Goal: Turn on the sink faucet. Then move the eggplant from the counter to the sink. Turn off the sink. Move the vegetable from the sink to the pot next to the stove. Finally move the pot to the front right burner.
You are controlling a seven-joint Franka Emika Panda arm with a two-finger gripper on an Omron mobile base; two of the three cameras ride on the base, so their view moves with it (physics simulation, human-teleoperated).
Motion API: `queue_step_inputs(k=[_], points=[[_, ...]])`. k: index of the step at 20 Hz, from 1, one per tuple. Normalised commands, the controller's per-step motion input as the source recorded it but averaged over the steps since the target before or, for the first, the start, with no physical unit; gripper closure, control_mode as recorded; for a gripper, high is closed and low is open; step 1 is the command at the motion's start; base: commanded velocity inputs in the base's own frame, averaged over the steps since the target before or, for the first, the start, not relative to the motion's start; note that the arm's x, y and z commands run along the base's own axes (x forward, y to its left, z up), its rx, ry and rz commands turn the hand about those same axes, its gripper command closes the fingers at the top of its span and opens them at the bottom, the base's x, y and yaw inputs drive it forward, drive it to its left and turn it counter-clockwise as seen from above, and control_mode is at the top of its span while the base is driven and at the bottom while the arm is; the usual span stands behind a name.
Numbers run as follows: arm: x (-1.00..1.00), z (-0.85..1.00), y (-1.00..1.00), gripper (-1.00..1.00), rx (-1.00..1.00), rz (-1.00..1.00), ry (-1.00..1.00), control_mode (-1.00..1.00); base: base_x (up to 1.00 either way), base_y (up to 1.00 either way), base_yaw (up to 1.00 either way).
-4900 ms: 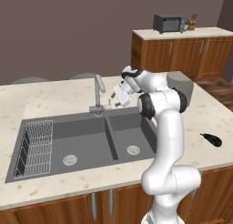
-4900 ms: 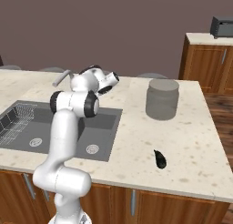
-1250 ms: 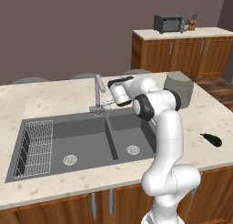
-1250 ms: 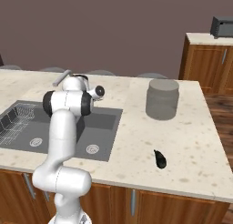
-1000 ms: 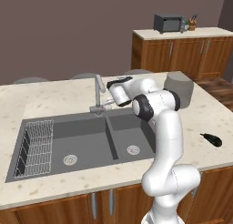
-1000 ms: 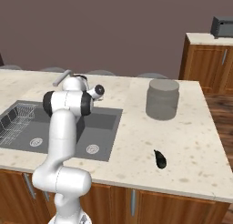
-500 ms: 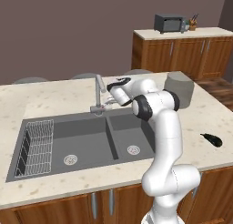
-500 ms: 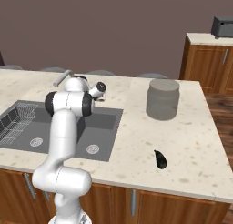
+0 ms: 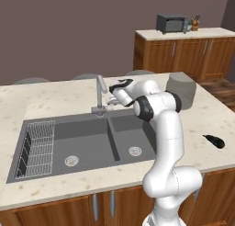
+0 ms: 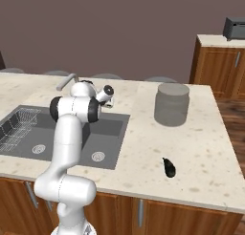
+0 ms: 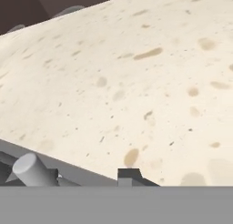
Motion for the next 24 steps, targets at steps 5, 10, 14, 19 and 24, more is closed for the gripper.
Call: queue_step_inputs(k=[5,10,14,19,24], points=[[0.0,-0.53,-0.66,1.0,0.03,-0.07,0.04,-1.0,0.0,0.0,0.0],[0.0,-0.58,-0.71,1.0,0.03,-0.08,0.04,-1.0,0.0,0.0,0.0],[0.0,-0.59,-0.72,1.0,0.03,-0.08,0.03,-1.0,0.0,0.0,0.0],[0.0,-0.61,-0.72,1.0,0.02,-0.07,0.01,-1.0,0.0,0.0,0.0],[0.0,-0.55,-0.69,1.0,0.04,-0.07,0.03,-1.0,0.0,0.0,0.0]])
